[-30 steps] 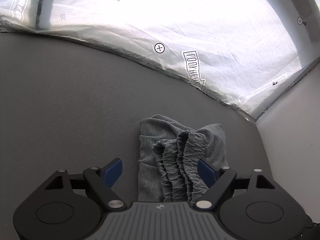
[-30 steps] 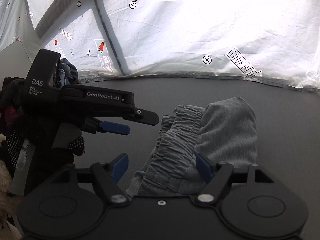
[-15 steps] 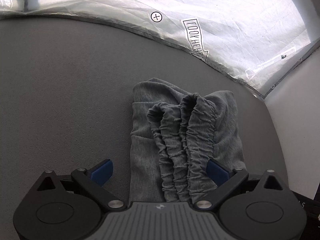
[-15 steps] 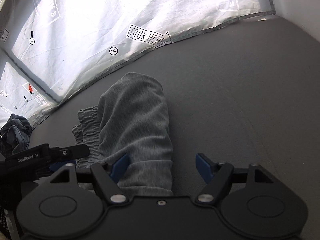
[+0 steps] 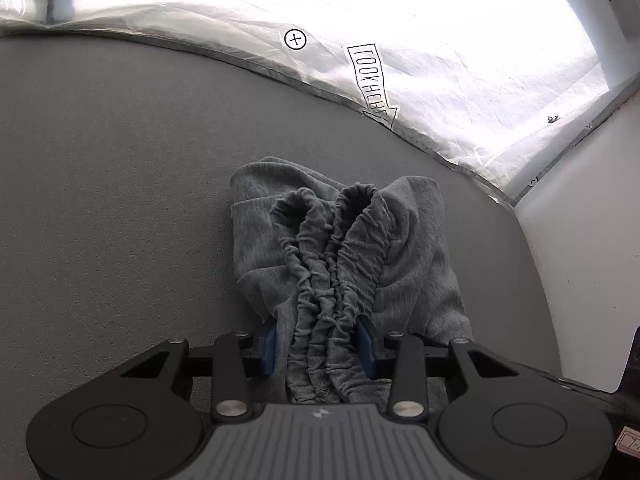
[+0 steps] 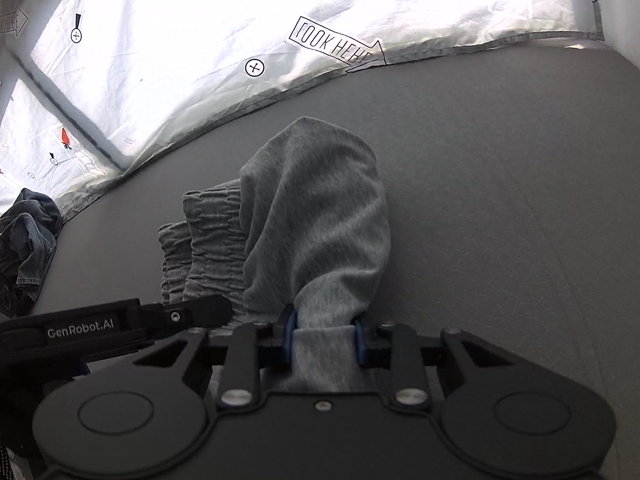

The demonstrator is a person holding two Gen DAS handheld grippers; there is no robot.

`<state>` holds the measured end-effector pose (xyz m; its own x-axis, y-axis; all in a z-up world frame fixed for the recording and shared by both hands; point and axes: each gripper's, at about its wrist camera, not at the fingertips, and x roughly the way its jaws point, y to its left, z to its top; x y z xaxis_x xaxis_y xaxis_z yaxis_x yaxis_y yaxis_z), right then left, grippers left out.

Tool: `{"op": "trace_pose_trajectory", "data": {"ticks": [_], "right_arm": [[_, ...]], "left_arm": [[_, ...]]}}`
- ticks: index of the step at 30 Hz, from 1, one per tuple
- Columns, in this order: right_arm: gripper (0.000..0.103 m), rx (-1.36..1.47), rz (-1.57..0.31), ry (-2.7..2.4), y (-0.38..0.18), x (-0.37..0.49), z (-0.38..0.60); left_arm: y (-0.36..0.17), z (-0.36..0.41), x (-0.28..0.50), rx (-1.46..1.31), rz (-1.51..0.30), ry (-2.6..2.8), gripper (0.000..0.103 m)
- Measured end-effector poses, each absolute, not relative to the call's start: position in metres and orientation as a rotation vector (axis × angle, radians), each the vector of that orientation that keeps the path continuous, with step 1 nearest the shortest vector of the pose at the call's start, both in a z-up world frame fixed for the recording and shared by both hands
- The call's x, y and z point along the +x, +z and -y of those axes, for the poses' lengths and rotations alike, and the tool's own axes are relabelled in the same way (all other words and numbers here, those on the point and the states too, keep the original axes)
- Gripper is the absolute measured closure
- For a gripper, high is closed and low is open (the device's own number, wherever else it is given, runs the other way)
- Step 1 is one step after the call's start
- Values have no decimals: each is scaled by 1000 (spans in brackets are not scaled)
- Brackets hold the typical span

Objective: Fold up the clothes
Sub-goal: 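Carry the bundle with both tools toward the tent corner and lower it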

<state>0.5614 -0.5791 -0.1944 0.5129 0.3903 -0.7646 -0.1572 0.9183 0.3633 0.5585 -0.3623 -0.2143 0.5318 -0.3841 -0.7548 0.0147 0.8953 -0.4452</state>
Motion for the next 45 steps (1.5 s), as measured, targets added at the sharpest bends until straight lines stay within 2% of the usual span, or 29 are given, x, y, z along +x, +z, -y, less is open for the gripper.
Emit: {"op": "trace_pose_trajectory", "data": {"ticks": [6, 15, 21, 26, 31, 41, 43, 45], "right_arm": [[82, 153, -878, 312, -149, 518, 575], [82, 205, -726, 218, -72, 460, 662], [82, 116, -630, 158, -28, 451, 718], [82, 56, -581, 145, -10, 471, 769], [82, 8, -586, 194, -18, 510, 810], [81, -58, -720, 210, -111, 601, 829], [80, -89, -763, 191, -132, 615, 828], [74, -157, -795, 142, -151, 623, 818]], "left_arm": [[-164, 397, 536, -352, -927, -356, 68], [-97, 468, 502, -300, -806, -539, 68], [-65, 540, 504, -268, -723, -620, 67], [-61, 590, 516, -264, -679, -630, 67], [-80, 626, 544, -276, -687, -609, 66], [-176, 658, 609, -209, -825, -496, 64], [-199, 658, 619, -191, -887, -482, 60], [-200, 649, 623, -159, -896, -443, 60]]}}
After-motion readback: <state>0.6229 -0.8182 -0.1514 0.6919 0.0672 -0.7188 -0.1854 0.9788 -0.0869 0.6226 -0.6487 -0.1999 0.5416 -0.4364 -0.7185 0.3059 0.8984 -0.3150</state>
